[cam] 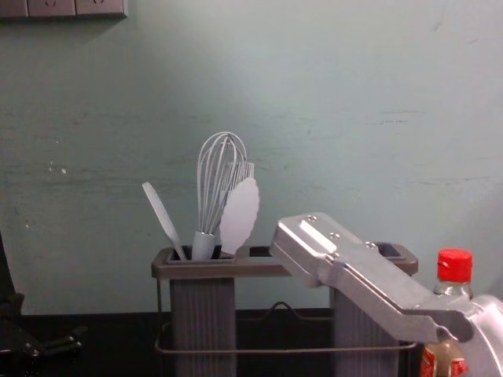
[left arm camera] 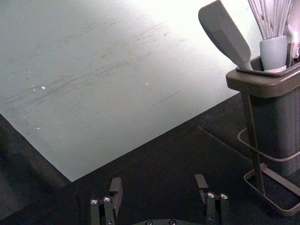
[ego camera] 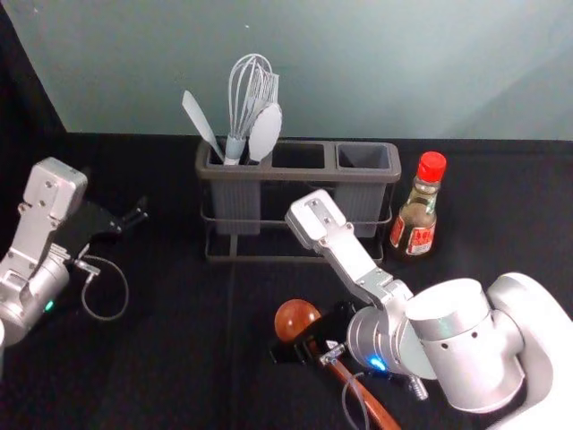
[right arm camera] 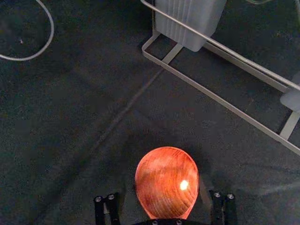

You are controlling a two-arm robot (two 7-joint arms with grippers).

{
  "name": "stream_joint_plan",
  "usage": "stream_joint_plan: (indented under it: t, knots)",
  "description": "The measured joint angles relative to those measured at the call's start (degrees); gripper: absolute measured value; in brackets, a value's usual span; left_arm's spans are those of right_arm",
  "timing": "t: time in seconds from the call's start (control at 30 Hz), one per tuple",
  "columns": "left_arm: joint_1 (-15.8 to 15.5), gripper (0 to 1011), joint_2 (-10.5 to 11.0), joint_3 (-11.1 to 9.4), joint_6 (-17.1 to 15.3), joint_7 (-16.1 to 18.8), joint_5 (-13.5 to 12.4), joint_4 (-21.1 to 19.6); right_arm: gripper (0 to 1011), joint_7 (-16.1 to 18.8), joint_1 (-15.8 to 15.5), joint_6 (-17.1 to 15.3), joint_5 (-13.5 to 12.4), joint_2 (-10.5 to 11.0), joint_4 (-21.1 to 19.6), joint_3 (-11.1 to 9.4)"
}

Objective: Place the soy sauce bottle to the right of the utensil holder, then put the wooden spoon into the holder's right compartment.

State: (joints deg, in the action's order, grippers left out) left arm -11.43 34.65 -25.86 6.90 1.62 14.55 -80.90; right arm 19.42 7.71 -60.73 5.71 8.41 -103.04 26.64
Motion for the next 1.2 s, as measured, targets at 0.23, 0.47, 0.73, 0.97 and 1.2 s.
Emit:
stream_joint_plan:
  t: [0.23,0.47,0.73,0.97,1.2]
  knots:
    - [0.0,1011,0.0,0.0,0.0,0.0,0.0,0.0,1003,0.4,0.0,0.1,1.0,-0.4,0.5,0.1]
    - [0.0,1011,0.0,0.0,0.0,0.0,0.0,0.0,1003,0.9,0.1,0.2,1.9,-0.8,1.1,0.1]
    - [0.0,1011,0.0,0.0,0.0,0.0,0.0,0.0,1003,1.5,0.4,0.4,2.8,-1.4,1.9,-0.2]
    - [0.0,1011,0.0,0.0,0.0,0.0,0.0,0.0,935,1.9,0.6,0.6,3.8,-1.9,2.4,-0.2]
    - [0.0,1011,0.0,0.0,0.0,0.0,0.0,0.0,837,2.5,0.7,0.7,4.6,-2.2,2.7,-0.5]
